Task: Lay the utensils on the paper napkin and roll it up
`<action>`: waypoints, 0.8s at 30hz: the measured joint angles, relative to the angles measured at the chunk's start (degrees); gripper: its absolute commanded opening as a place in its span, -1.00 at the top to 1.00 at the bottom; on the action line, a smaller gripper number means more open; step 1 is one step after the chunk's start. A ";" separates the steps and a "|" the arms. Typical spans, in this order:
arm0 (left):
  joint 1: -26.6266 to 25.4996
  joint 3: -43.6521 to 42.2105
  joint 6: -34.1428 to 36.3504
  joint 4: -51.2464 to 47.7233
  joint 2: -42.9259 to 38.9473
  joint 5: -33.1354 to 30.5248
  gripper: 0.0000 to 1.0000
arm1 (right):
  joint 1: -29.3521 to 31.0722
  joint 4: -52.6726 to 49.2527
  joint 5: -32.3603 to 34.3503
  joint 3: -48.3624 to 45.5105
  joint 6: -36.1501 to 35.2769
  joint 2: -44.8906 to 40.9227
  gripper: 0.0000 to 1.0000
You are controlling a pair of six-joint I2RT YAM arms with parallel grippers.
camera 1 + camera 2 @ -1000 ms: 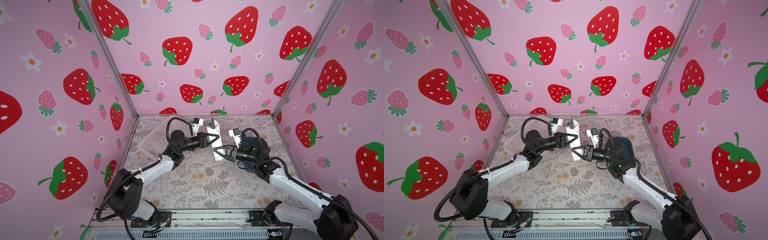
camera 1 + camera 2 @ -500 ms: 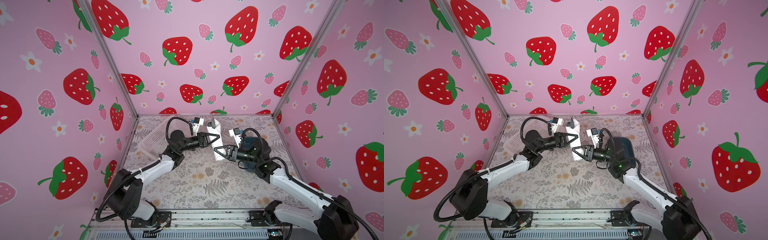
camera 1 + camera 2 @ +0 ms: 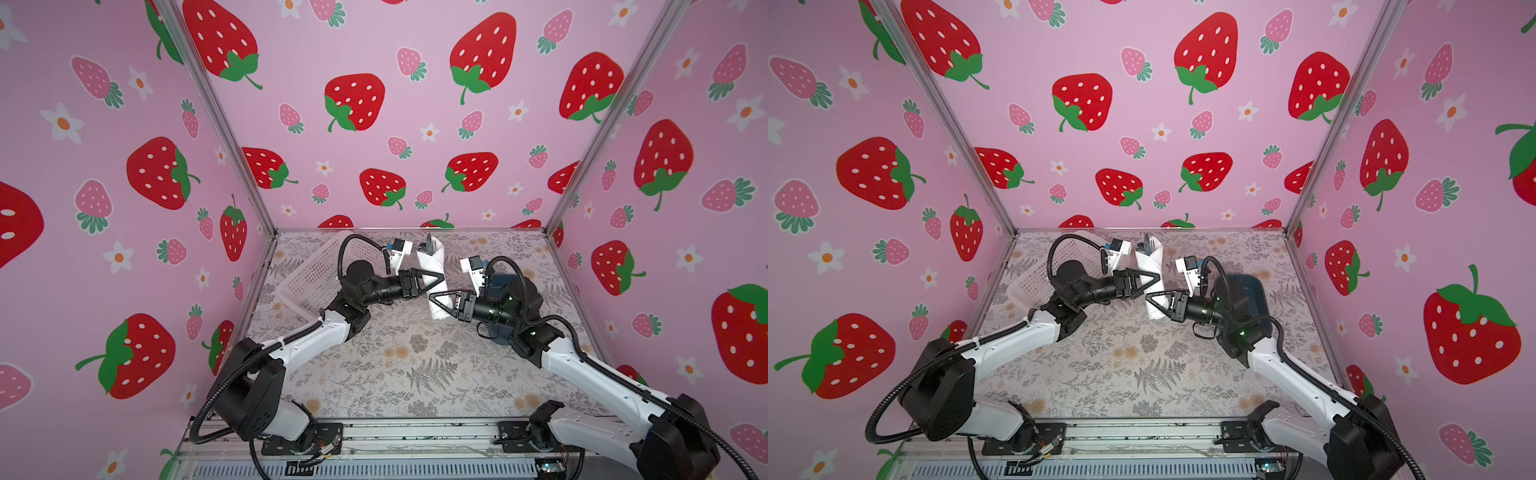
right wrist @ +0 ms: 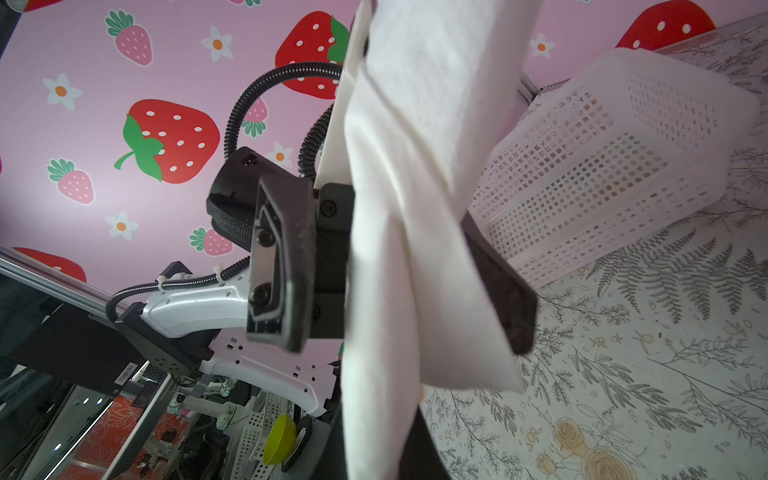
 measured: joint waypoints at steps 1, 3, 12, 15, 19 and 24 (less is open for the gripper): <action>-0.13 0.00 0.55 -0.50 -0.07 0.00 -0.10 | 0.00 -0.07 0.11 0.00 -0.04 0.00 0.81; -0.37 0.00 1.22 -1.49 -0.15 -0.02 -0.09 | 0.00 -0.24 0.33 0.00 -0.15 0.00 0.81; -0.46 0.02 0.87 -0.57 0.02 -0.17 0.04 | 0.00 -0.28 0.28 -0.02 -0.20 -0.07 0.80; -0.48 0.11 0.22 0.66 0.13 -0.22 0.17 | 0.00 -0.28 0.26 -0.02 -0.20 -0.26 0.80; -0.46 0.20 -0.63 1.90 0.22 -0.48 0.40 | 0.00 -0.26 0.24 -0.04 -0.20 -0.61 0.80; -0.46 0.33 -1.05 2.51 0.31 -0.50 0.59 | 0.00 -0.22 0.13 -0.04 -0.20 -0.66 0.76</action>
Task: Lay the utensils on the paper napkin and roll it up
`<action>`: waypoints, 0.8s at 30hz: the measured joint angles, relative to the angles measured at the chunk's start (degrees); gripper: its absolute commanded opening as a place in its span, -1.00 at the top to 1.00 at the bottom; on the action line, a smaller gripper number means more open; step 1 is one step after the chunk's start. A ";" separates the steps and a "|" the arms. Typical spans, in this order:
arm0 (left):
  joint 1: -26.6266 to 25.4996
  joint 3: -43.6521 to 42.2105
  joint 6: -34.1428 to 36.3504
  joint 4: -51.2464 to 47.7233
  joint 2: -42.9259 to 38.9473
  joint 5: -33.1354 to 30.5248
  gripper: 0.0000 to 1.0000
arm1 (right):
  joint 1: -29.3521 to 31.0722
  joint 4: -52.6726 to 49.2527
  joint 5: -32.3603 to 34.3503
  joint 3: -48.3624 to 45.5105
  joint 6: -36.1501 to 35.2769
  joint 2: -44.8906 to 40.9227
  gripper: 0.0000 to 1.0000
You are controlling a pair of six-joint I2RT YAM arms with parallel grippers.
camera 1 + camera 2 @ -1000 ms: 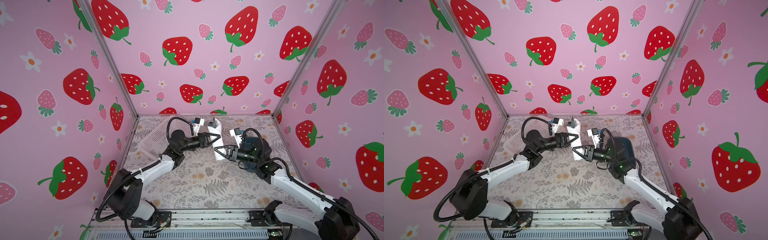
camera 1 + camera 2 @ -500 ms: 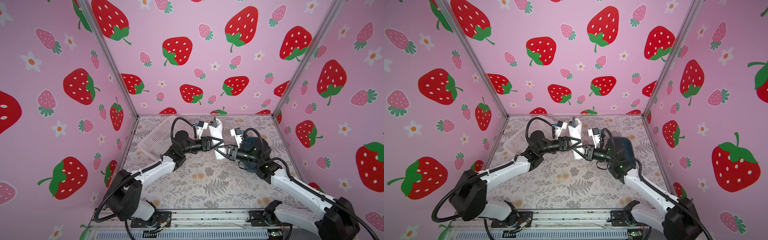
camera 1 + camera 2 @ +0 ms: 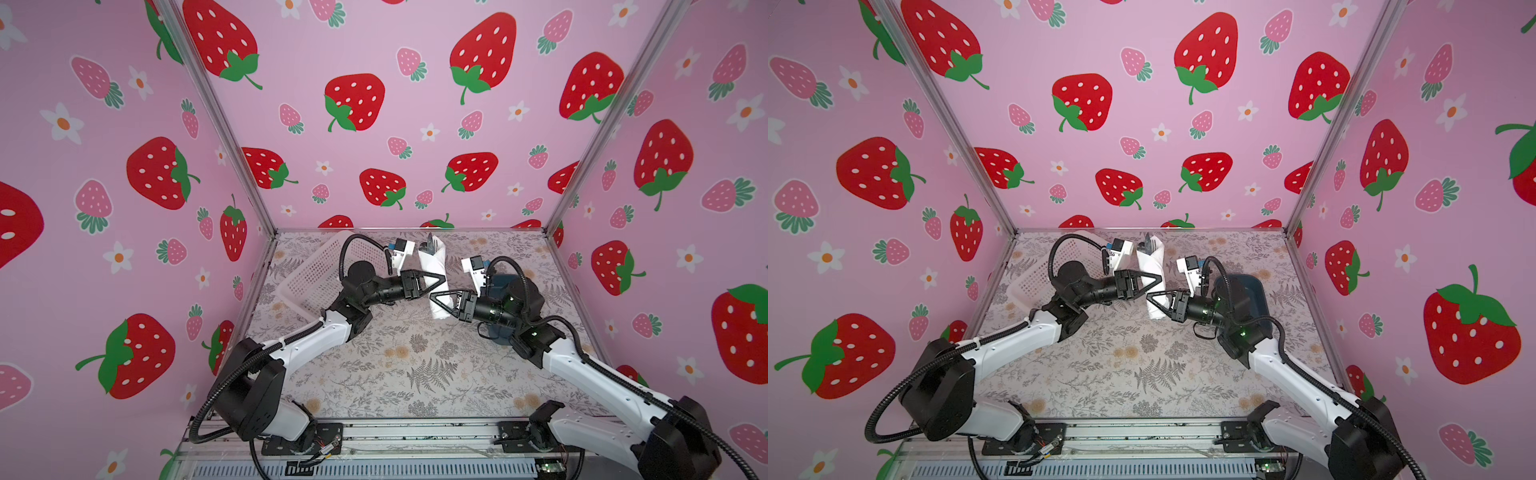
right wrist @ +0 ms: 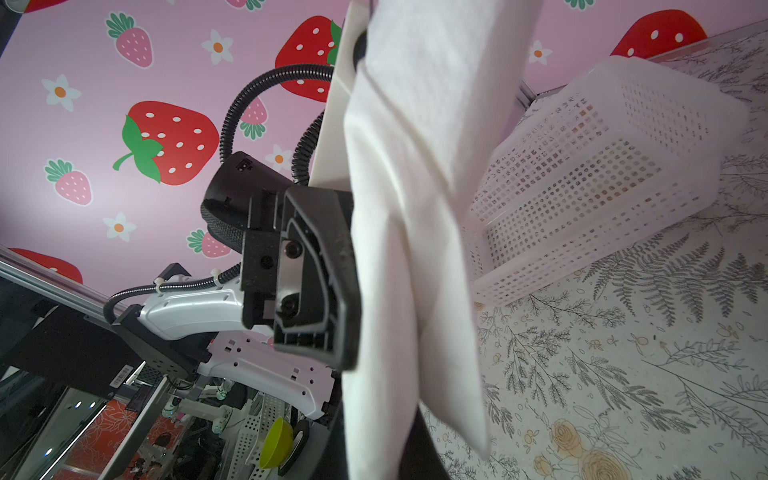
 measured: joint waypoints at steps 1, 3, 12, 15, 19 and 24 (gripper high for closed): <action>0.00 0.00 0.11 0.11 0.02 0.00 0.61 | 0.00 0.02 -0.07 0.00 0.04 0.00 0.75; 0.00 0.00 0.44 0.42 0.04 0.07 0.66 | 0.00 0.15 -0.15 0.00 0.46 0.00 0.73; -0.02 0.00 0.17 0.63 0.04 0.02 0.74 | 0.00 0.79 -0.02 -0.66 0.42 -1.22 0.44; -0.02 0.00 0.11 0.68 0.04 0.02 0.75 | -0.24 0.57 0.22 -0.79 0.02 -2.10 0.39; 0.00 0.00 -0.07 0.70 0.04 0.02 0.76 | -0.44 0.28 0.22 -0.79 -0.15 -2.34 0.38; 0.00 0.00 -0.09 0.70 0.04 0.04 0.75 | -0.55 -0.04 0.11 -0.79 -0.37 -2.27 0.57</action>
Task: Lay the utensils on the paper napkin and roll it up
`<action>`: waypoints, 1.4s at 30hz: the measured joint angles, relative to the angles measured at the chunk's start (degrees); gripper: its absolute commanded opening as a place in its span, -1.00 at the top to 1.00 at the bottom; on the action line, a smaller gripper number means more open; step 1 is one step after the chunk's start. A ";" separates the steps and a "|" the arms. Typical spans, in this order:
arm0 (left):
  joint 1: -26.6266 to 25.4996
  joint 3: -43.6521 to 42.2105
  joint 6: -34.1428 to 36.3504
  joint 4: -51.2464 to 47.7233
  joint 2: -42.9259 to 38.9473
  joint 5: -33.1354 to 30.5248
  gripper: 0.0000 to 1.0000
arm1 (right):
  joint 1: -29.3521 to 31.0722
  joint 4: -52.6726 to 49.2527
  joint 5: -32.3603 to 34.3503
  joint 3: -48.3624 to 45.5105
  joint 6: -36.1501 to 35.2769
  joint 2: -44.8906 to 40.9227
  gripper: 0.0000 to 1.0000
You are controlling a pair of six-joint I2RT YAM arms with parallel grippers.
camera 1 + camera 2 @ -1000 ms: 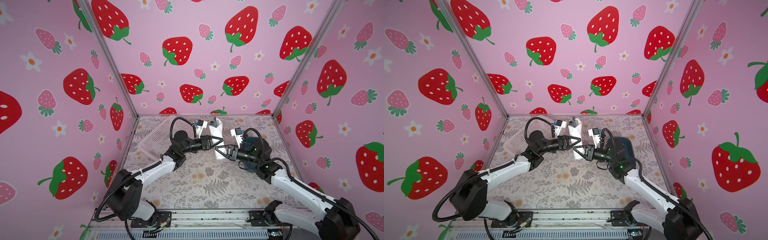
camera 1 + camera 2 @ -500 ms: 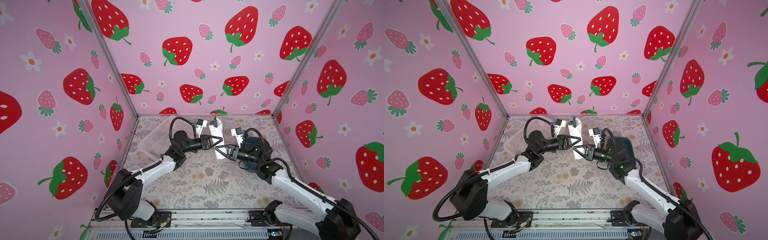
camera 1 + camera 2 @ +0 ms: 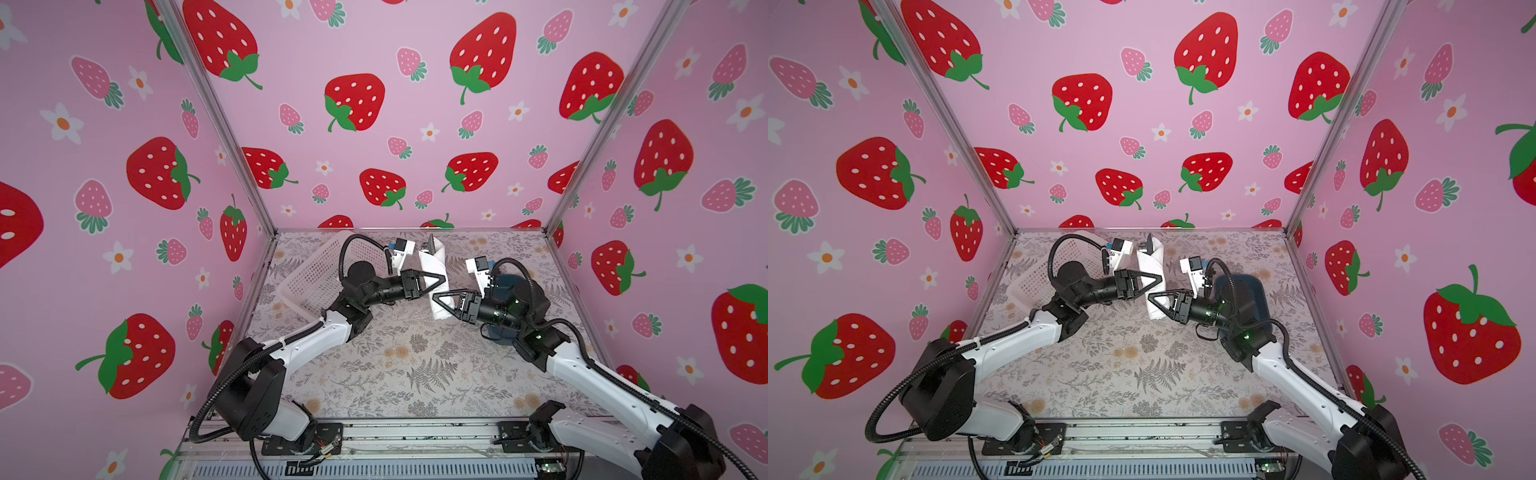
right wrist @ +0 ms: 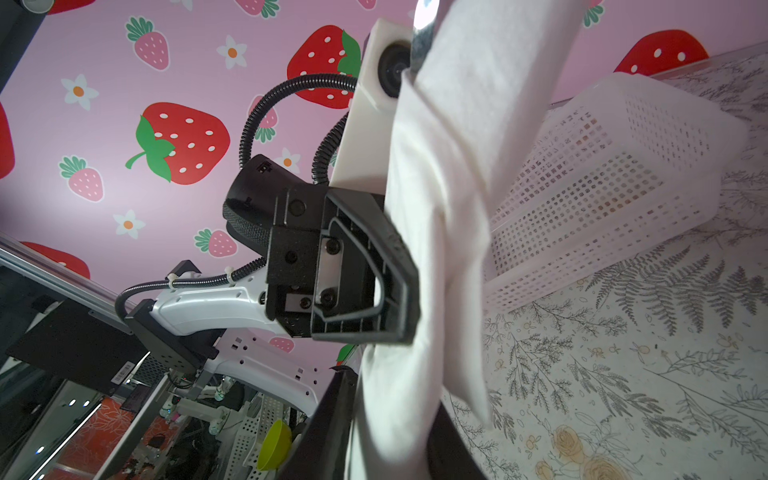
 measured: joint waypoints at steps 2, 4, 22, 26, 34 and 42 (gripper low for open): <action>0.00 0.00 -0.07 0.09 0.00 0.02 0.66 | -0.07 -0.13 -0.15 0.00 -0.09 0.15 0.70; 0.00 0.00 0.09 0.28 0.00 0.02 0.58 | -0.11 -0.57 -0.22 0.00 0.15 0.26 0.75; 0.04 0.00 0.37 0.33 0.00 -0.20 0.73 | -0.11 -1.31 -0.42 0.00 0.42 0.31 0.70; 0.37 -0.02 0.48 0.02 0.00 -0.20 0.76 | -0.11 -1.01 -0.20 0.00 0.52 0.26 0.53; 2.25 -0.72 0.44 -1.73 -1.18 -0.52 0.79 | -0.11 -4.72 4.68 0.04 -1.01 -0.26 0.13; 3.96 -2.62 1.88 -6.56 -4.92 -1.66 0.79 | 0.02 -11.39 10.91 2.05 -0.31 -0.39 0.03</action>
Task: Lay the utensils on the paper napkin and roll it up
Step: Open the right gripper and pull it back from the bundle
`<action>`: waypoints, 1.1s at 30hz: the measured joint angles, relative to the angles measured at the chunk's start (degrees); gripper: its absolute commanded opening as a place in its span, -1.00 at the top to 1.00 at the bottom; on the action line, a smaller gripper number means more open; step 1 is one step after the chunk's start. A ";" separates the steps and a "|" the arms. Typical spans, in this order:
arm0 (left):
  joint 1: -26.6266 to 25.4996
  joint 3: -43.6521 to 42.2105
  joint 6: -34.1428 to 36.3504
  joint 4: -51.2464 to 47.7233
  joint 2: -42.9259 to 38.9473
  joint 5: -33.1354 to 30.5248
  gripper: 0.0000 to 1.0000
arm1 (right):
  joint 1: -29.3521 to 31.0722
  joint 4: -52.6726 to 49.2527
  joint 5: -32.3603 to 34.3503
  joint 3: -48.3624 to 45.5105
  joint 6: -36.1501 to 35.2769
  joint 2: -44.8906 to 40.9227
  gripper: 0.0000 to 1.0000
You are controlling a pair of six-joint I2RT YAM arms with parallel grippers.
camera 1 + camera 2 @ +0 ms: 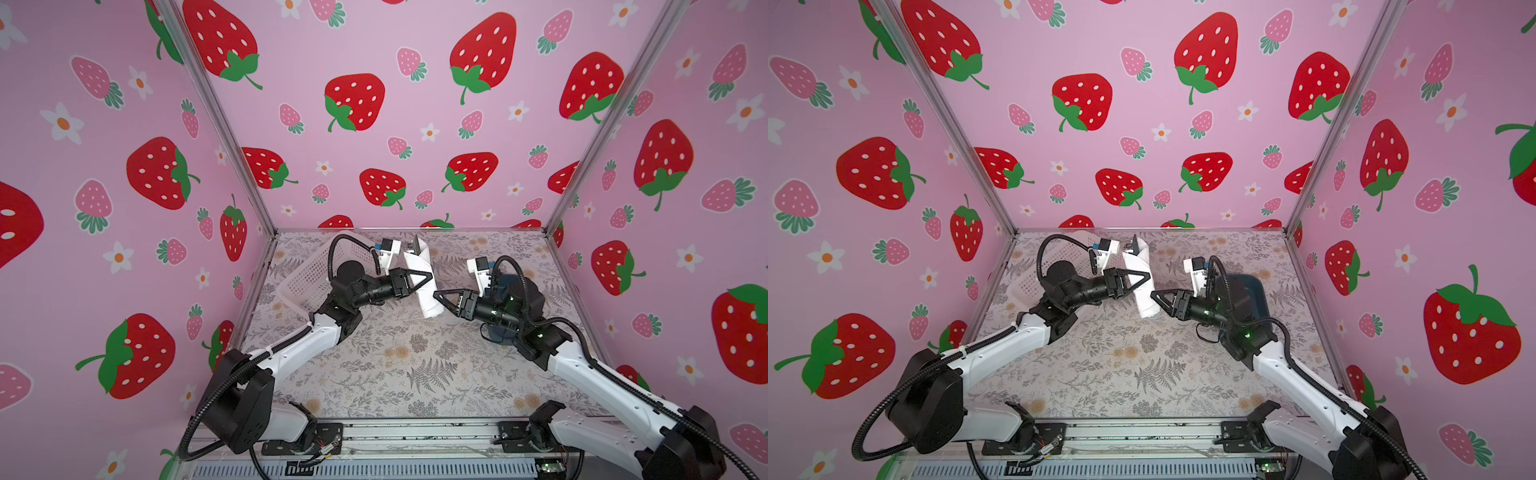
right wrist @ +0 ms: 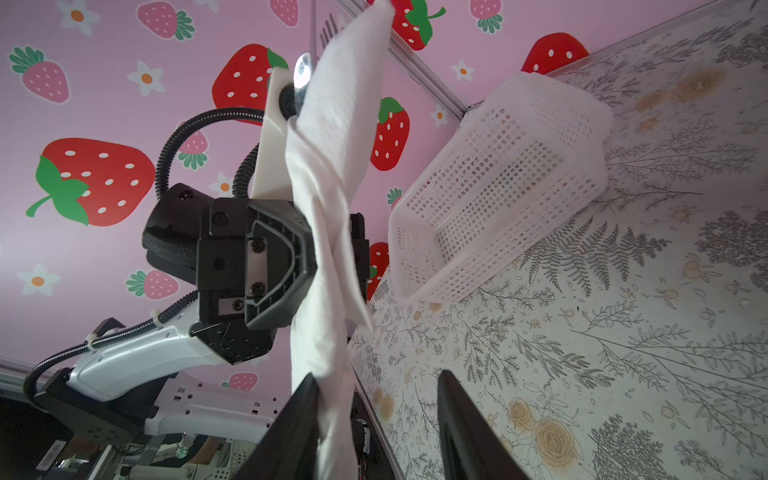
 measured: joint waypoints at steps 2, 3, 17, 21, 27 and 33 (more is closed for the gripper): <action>0.13 0.02 0.20 -1.51 -0.50 0.11 0.79 | -0.02 -1.16 1.79 0.04 0.98 -0.48 0.02; 0.13 0.02 0.26 -2.29 -0.76 0.20 0.79 | -0.04 -1.64 2.45 0.04 1.36 -0.68 0.02; 0.11 0.42 0.50 -6.21 -1.90 0.37 0.81 | -1.01 -4.33 4.90 -0.02 3.63 -3.23 0.01; 0.13 0.81 0.81 -7.43 -2.27 0.39 0.81 | -1.11 -4.59 4.90 -0.02 3.56 -3.23 -0.01; 0.83 1.16 1.77 -8.90 -3.13 0.63 0.82 | -1.99 -6.25 4.94 -0.02 2.21 -4.31 -0.20; 4.70 1.16 1.29 -8.63 -3.13 1.40 0.83 | -3.02 -9.70 6.03 0.15 -1.16 -4.76 -0.28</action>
